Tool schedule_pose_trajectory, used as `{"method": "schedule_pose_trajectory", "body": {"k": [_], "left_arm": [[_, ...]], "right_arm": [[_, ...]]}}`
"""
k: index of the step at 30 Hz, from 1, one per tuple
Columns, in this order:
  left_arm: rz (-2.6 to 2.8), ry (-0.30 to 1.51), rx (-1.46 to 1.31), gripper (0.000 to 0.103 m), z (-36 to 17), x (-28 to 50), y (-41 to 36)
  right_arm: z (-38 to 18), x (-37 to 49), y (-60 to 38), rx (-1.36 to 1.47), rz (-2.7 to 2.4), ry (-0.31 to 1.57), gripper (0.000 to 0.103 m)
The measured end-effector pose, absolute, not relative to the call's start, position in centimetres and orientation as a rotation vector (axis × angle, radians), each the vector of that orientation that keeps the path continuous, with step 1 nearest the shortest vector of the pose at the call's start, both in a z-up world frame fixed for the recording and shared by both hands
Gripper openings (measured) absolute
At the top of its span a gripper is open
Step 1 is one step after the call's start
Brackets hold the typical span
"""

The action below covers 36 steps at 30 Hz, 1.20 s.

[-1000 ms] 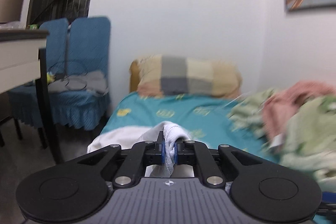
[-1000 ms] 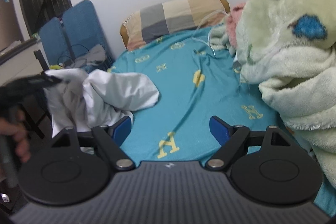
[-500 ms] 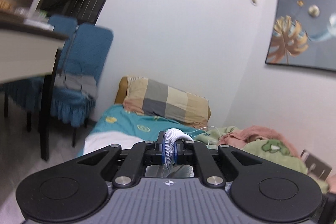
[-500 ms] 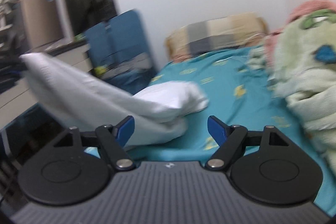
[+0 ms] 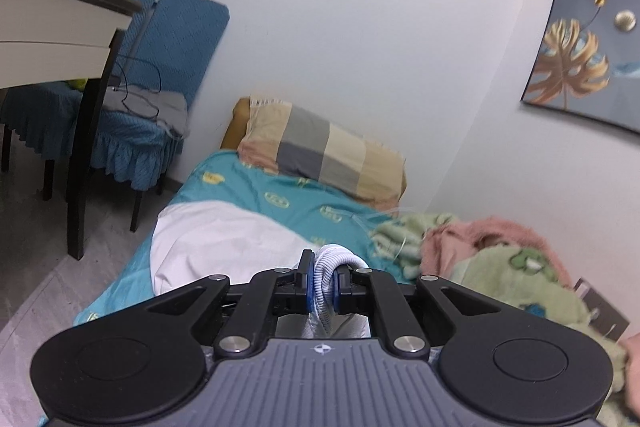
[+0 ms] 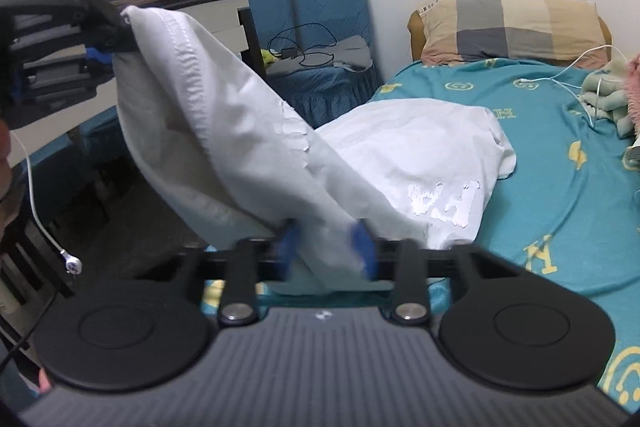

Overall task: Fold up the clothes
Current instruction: 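Grasp the white T-shirt with the left gripper while the right gripper grasps another edge, then lift the T-shirt with both grippers and shake it out in the air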

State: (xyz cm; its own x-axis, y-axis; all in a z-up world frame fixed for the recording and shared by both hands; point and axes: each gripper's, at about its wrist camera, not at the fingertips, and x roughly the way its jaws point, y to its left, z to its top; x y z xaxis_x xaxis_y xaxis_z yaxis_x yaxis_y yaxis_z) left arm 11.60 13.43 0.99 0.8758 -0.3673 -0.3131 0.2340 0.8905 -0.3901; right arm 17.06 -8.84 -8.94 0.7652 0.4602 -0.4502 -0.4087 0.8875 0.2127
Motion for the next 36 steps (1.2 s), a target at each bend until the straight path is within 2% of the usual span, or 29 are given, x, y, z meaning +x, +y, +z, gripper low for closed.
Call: {"method": "schedule_pose_trajectory", "body": {"k": [3,7,11,17,21,22,24,25,26,36], "left_arm": [[-0.316,0.444,-0.320,0.012,0.2,12.5,12.5],[-0.370,0.517,-0.271,0.019,-1.4,13.3,10.9],[-0.409,0.615,-0.212,0.019,-3.7,13.9,8.8],[-0.439,0.681,-0.401,0.013,-5.1,15.0,10.3],[-0.450,0.695,-0.519,0.012,-4.8,14.9,11.6],[-0.448,0.699,-0.532,0.012,-4.8,14.8,11.8],[-0.445,0.705,-0.552,0.012,-4.7,14.7,12.0],[-0.445,0.705,-0.551,0.012,-4.7,14.7,12.0],[-0.446,0.706,-0.549,0.012,-4.6,14.7,11.9],[-0.434,0.671,-0.531,0.010,-4.1,14.2,11.7]], "right_arm": [[-8.0,17.0,-11.2,0.185,0.434,0.479,0.005],[-6.5,16.8,-15.0,0.287,0.350,0.418,0.004],[-6.9,18.0,-17.9,0.343,0.260,0.437,0.004],[-7.2,16.2,-17.0,0.406,0.387,0.470,0.007],[-7.2,13.8,-13.9,0.342,0.497,0.516,0.010],[-7.2,13.2,-13.1,0.320,0.518,0.526,0.014],[-7.4,12.8,-12.0,0.295,0.532,0.529,0.038],[-7.5,12.6,-11.5,0.286,0.536,0.529,0.056],[-7.6,12.5,-11.0,0.277,0.540,0.529,0.063],[-10.2,15.6,-11.2,0.276,0.243,0.614,0.059]]}}
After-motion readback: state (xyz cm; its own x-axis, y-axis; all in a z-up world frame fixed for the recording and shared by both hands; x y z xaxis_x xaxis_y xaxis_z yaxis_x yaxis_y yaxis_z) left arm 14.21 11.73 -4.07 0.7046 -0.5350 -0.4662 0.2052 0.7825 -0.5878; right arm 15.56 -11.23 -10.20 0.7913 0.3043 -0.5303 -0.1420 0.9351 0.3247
